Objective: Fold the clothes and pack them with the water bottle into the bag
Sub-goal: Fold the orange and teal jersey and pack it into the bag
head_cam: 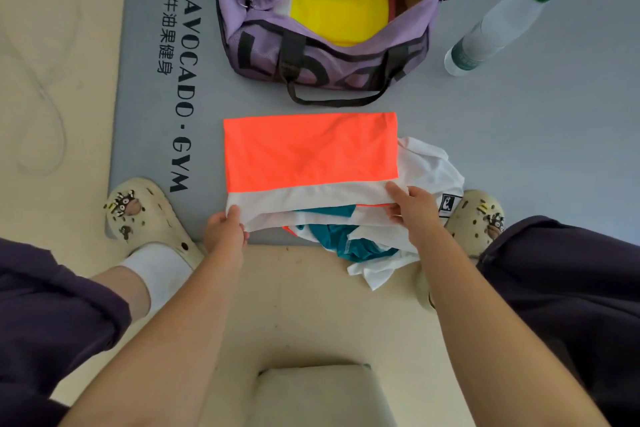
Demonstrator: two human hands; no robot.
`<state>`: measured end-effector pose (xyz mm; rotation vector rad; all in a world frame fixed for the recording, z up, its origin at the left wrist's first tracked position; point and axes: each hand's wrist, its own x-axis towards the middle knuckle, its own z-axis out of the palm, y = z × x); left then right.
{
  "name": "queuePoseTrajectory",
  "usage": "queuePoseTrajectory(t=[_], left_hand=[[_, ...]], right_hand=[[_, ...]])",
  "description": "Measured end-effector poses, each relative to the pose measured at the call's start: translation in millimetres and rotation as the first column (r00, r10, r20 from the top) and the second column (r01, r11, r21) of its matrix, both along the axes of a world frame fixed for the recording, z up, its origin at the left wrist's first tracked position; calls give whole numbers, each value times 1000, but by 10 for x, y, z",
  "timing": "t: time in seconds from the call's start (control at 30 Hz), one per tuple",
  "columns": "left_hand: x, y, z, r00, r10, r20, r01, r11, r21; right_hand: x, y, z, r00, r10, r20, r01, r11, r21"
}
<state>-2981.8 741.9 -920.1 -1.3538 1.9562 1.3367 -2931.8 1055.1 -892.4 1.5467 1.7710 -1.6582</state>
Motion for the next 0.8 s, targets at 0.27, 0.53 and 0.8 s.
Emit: queuePoseTrajectory(t=[0.27,0.53,0.8], left_hand=[[-162,187,183,879,-465,-105,347,775,-528],[-587,1068,79,218,-962,-167,730,274,-626],[-484,1167,-448,-68,-998,15,752,-61,-657]], right_hand=[[-139,81,37,886,377,272,-457,812,363],[-782,132,-16,945,318,79,-327,898,294],[-1063,186,-246,929,316,191,-360,891,278]])
